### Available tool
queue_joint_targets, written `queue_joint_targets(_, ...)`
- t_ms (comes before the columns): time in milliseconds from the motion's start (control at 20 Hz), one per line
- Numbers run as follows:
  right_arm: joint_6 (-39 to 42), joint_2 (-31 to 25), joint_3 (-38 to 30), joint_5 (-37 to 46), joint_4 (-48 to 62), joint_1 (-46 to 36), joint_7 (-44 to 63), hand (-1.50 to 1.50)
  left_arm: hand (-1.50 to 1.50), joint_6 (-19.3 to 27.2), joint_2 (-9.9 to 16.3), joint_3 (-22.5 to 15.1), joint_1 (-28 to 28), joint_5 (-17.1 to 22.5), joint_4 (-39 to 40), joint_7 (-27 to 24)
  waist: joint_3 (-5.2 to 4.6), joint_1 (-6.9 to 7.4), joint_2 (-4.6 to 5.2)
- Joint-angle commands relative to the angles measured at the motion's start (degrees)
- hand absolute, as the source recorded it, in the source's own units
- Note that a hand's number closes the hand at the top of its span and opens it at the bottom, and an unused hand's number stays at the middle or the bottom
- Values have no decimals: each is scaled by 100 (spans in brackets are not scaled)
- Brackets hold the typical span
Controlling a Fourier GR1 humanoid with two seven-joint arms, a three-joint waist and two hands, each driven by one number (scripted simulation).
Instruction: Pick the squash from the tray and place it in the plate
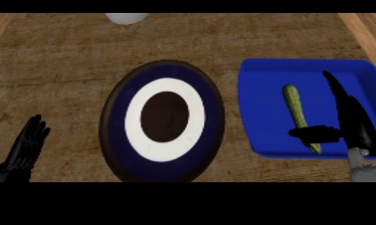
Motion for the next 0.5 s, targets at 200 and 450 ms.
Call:
queue_joint_targets(200,1022,-244,337,145,-1475,229,2658,-150,0,-50,-153,-65,-1760,-116,1959,-76,-5,292,-18)
queue_joint_targets(450,1618,-378,69,51,-1906,275,3395,-150,0,-508,98,261,-2331,145,2581,-136,8,444,-18)
